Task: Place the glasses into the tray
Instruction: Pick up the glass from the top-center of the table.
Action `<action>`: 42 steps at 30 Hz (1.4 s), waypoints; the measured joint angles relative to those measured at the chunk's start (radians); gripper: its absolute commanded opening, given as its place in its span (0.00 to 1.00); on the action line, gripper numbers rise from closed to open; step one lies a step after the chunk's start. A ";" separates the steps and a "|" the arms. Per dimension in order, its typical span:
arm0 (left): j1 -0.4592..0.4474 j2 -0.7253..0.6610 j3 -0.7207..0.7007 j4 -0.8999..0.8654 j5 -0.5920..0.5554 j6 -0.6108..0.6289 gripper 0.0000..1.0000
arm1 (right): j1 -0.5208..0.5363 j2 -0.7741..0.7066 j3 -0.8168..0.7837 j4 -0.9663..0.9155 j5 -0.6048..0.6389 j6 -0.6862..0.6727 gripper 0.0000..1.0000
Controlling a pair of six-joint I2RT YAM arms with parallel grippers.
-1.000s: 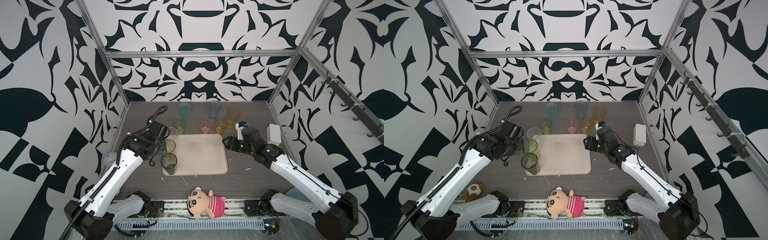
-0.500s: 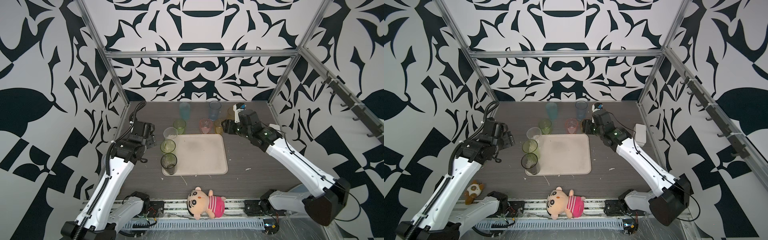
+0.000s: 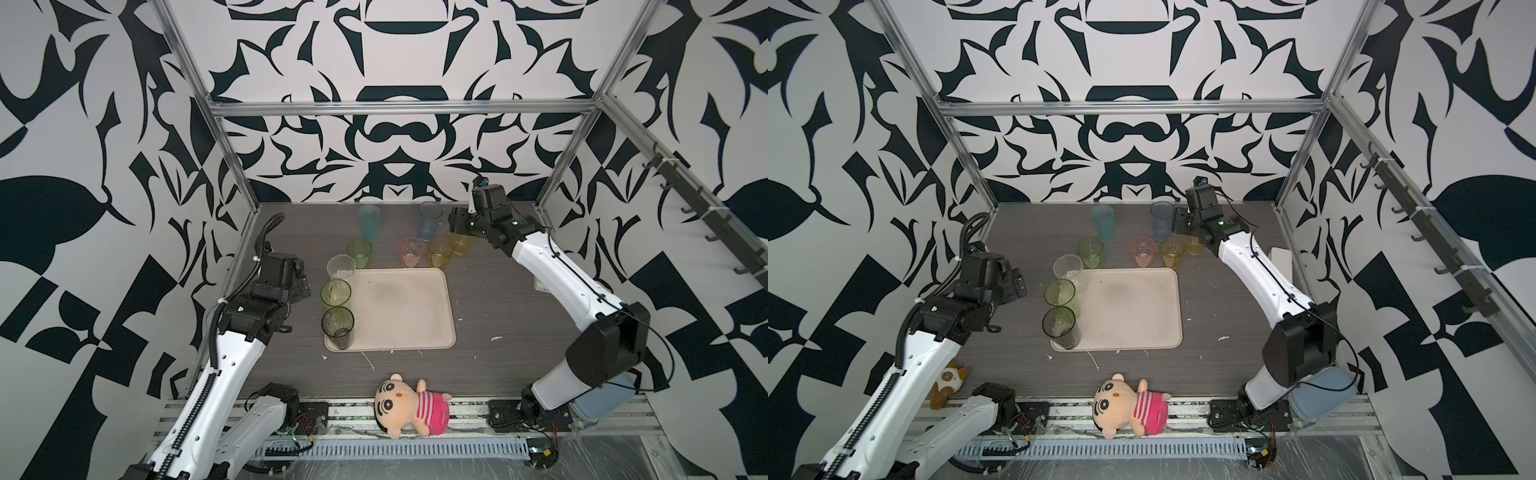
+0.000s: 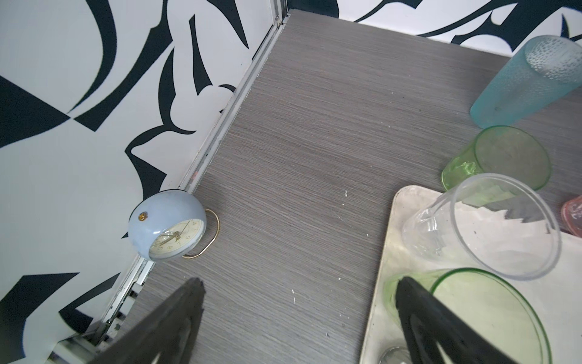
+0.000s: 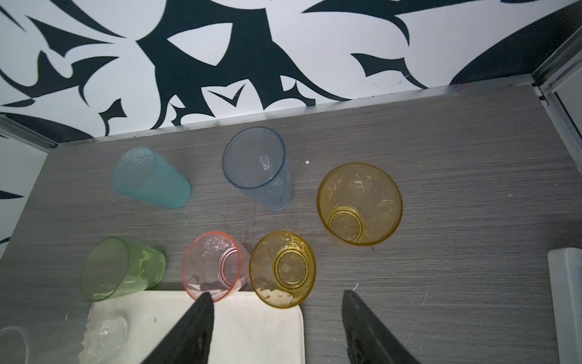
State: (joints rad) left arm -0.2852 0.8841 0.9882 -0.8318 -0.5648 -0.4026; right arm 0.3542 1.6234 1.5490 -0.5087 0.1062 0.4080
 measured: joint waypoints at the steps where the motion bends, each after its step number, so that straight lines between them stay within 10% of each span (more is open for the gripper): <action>1: 0.000 -0.005 0.000 0.002 0.000 0.001 1.00 | -0.010 0.018 0.016 -0.003 -0.006 0.001 0.67; 42: 0.000 -0.055 -0.023 0.045 0.005 0.007 1.00 | -0.060 0.713 0.763 -0.243 -0.107 0.041 0.48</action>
State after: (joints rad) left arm -0.2852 0.8295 0.9657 -0.7864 -0.5598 -0.3954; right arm 0.2939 2.3367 2.3123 -0.7513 -0.0010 0.4488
